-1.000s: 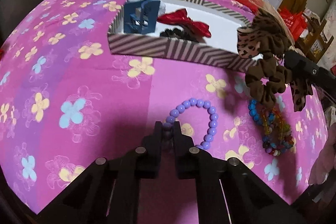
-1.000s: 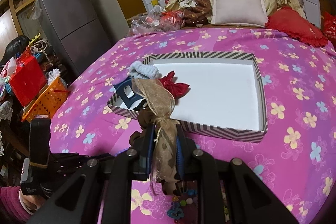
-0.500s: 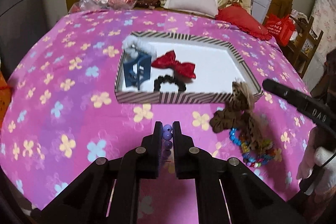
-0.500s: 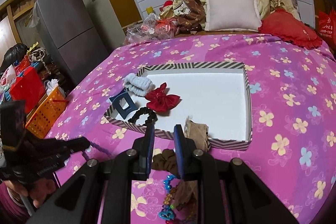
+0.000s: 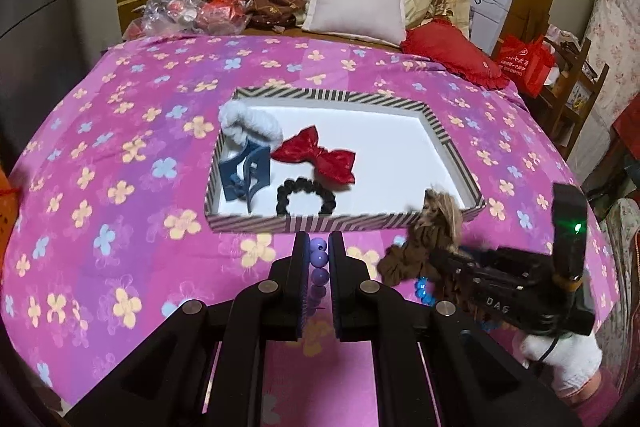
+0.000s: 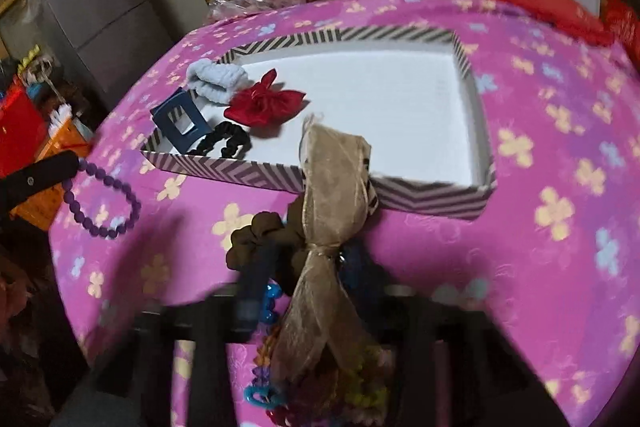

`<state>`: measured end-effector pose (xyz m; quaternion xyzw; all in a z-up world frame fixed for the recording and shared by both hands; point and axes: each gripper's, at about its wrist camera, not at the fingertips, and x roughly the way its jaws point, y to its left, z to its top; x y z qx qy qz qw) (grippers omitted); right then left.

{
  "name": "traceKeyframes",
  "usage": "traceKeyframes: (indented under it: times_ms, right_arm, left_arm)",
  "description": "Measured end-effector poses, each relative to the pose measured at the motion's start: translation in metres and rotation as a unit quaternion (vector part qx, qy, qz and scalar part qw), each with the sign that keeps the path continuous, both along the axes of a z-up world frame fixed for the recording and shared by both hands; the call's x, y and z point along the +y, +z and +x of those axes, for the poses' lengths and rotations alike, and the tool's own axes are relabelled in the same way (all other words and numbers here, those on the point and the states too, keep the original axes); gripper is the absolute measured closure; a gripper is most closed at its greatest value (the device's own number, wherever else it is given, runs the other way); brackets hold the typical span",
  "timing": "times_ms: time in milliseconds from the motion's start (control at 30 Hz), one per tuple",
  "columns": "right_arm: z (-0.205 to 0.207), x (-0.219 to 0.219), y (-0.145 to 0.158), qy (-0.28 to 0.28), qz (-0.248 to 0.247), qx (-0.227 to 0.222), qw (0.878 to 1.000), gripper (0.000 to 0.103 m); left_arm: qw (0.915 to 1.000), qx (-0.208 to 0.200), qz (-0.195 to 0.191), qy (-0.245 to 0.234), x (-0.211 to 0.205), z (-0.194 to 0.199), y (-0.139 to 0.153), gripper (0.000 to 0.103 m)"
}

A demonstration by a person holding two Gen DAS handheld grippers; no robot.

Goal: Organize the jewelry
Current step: 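Carry both items into the striped box and open both tools to release them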

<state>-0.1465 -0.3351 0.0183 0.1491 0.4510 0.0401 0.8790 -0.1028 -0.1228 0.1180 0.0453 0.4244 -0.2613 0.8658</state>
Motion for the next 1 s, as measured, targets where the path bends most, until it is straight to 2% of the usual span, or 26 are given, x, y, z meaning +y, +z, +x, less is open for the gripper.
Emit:
traceKeyframes:
  times_ms: [100,233,433,600,767,1000]
  right_arm:
    - [-0.005,0.001,0.005,0.008,0.004,-0.015,1.0,0.084]
    - [-0.008,-0.002,0.033,0.007,0.005,-0.055,0.998,0.084]
    - [0.021,-0.022,0.059,-0.017,0.02,-0.082,0.996,0.083]
    - [0.069,-0.031,0.052,-0.026,0.022,-0.059,0.998,0.083]
    - [0.124,-0.036,0.037,-0.027,0.036,-0.034,0.998,0.083]
    - [0.191,-0.036,0.014,-0.029,0.049,0.0,0.998,0.083]
  left_arm:
    - [1.0,-0.007,0.001,-0.003,-0.007,0.007,0.008,0.091]
    - [0.9999,-0.008,-0.005,-0.005,-0.02,0.025,0.019,0.091]
    - [1.0,-0.005,-0.002,-0.006,-0.049,0.066,0.028,0.091]
    - [0.9999,0.004,0.01,0.005,-0.073,0.112,0.02,0.091]
    - [0.9988,0.032,0.02,0.03,-0.088,0.167,-0.003,0.091]
    - [0.9939,0.07,0.042,0.075,-0.083,0.225,-0.041,0.091]
